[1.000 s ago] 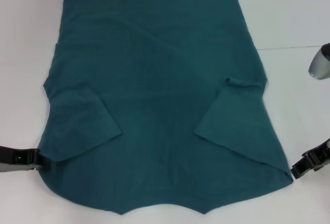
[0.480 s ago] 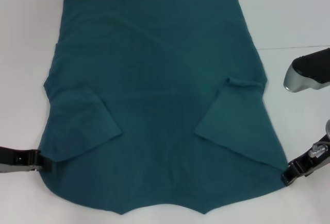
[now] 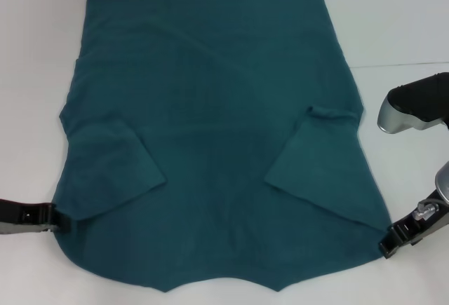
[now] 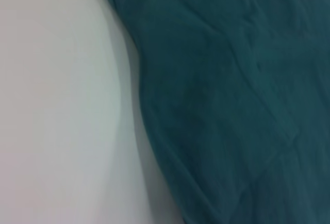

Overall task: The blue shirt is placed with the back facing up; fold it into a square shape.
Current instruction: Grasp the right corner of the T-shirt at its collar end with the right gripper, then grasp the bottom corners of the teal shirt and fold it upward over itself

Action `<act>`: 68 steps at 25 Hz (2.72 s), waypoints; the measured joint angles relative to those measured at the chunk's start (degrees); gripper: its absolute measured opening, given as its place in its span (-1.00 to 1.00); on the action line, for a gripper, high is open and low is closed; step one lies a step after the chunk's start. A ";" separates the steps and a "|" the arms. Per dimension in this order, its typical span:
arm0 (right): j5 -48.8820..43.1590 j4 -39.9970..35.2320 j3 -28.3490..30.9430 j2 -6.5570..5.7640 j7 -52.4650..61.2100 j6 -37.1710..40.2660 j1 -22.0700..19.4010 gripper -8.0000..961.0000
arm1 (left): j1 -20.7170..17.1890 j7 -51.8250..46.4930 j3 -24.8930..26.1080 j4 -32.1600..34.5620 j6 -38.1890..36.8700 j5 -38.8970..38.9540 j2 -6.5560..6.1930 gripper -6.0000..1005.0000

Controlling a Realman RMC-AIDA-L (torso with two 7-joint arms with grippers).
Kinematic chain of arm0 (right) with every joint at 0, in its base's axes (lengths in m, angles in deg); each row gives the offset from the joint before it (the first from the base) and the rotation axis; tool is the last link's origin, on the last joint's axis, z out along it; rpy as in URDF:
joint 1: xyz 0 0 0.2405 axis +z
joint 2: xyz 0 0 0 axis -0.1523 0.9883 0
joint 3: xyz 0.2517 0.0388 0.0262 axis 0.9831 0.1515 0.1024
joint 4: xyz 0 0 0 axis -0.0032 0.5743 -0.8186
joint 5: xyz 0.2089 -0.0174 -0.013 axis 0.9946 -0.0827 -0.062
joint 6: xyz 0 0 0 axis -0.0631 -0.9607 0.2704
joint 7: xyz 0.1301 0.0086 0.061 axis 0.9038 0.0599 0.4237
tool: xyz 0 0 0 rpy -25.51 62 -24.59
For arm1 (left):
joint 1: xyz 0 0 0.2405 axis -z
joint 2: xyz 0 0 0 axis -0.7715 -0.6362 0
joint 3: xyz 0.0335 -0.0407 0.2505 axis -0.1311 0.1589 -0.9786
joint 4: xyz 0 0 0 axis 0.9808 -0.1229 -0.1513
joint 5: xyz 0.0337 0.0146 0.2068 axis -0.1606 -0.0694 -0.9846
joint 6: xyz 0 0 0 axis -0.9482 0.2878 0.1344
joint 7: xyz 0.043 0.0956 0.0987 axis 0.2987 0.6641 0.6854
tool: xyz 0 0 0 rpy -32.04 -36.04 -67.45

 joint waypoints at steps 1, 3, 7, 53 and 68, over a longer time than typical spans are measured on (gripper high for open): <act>0.05 0.00 -0.12 0.00 0.02 -0.16 -0.01 0.18 | 0.00 0.01 0.00 0.00 0.01 0.00 0.00 -0.94; 0.17 0.02 -0.18 0.00 0.05 -0.47 -0.04 0.18 | 0.00 0.02 0.00 0.00 0.01 0.00 0.00 -0.94; 0.23 0.79 -0.34 0.01 0.10 -1.05 0.42 0.17 | -0.01 0.02 0.00 0.00 0.01 0.00 0.03 -0.94; 6.08 3.34 1.29 -0.67 -12.13 5.16 3.06 -0.85 | -1.36 2.41 1.46 0.56 -8.37 2.17 -0.99 -0.95; 5.95 -3.92 0.78 -1.19 -21.30 21.42 -1.86 -0.85 | -5.10 3.30 3.12 2.30 -27.08 -2.50 -0.77 -0.94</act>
